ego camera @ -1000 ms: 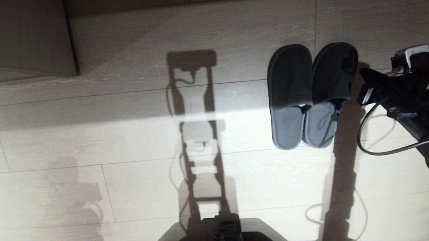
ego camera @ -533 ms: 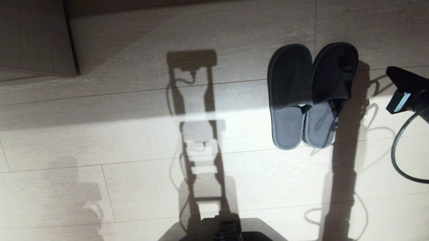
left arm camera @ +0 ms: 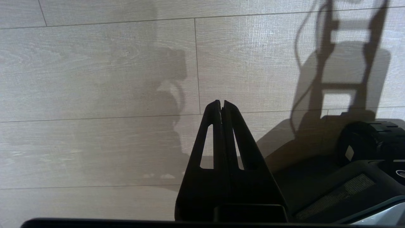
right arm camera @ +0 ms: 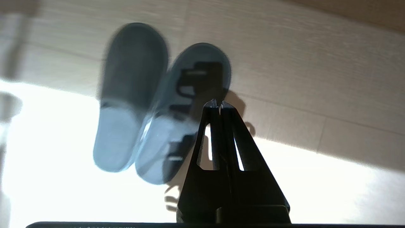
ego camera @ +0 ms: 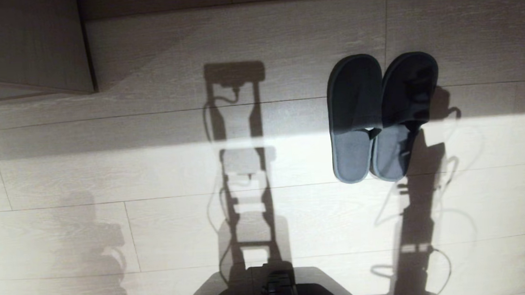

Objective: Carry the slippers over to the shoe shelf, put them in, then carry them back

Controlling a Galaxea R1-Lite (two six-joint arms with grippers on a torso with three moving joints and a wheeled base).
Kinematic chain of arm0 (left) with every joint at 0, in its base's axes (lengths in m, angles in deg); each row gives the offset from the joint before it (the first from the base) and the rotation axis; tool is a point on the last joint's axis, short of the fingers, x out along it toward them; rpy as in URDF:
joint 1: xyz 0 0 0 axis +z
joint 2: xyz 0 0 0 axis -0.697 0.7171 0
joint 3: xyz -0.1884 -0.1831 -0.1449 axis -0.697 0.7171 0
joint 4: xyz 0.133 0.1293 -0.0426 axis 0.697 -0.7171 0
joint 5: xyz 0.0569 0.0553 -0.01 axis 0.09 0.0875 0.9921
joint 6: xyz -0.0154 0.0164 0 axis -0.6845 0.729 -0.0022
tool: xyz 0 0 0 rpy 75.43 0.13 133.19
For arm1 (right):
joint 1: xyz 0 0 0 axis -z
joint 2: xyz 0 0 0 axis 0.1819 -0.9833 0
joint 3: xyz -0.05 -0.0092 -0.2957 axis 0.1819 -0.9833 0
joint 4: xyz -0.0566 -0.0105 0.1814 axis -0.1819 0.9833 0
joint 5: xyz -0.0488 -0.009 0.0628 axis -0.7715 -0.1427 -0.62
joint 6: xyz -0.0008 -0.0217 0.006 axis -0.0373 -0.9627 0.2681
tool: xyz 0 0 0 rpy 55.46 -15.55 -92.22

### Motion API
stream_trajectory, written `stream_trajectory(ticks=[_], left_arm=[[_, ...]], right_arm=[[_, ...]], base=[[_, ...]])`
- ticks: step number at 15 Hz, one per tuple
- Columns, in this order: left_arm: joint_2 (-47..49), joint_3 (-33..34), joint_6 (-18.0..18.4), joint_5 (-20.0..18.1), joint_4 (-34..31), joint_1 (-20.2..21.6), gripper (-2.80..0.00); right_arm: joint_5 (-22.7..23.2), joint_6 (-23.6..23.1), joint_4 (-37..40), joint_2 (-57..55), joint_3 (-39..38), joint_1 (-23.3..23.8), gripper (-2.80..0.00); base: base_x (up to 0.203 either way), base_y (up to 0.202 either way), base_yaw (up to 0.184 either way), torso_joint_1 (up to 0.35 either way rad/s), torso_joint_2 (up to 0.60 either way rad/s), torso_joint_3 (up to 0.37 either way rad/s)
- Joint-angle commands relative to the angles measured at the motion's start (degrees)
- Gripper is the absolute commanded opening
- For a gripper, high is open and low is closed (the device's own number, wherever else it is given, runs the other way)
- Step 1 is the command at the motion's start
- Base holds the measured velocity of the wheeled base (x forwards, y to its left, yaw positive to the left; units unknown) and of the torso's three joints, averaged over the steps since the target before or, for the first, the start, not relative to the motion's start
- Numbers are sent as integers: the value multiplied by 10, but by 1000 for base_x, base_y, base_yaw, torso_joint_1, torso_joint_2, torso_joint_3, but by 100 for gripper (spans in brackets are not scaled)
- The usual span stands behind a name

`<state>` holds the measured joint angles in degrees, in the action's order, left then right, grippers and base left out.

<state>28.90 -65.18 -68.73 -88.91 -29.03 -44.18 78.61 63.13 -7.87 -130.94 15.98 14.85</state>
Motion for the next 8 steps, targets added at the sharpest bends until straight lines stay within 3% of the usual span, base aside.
stream_trajectory(ticks=[1, 5, 8], left_arm=[[-1, 0, 0, 0, 0, 1, -280], [-1, 0, 0, 0, 0, 0, -280], [-1, 0, 0, 0, 0, 1, -280]], right_arm=[[6, 0, 90, 141, -2, -1, -280], [37, 12, 311, 306, -7, -12, -280], [26, 18, 399, 397, -43, -48, -280]], base=[[0, 0, 0, 0, 0, 0], [0, 0, 0, 0, 0, 0], [0, 0, 0, 0, 0, 0]])
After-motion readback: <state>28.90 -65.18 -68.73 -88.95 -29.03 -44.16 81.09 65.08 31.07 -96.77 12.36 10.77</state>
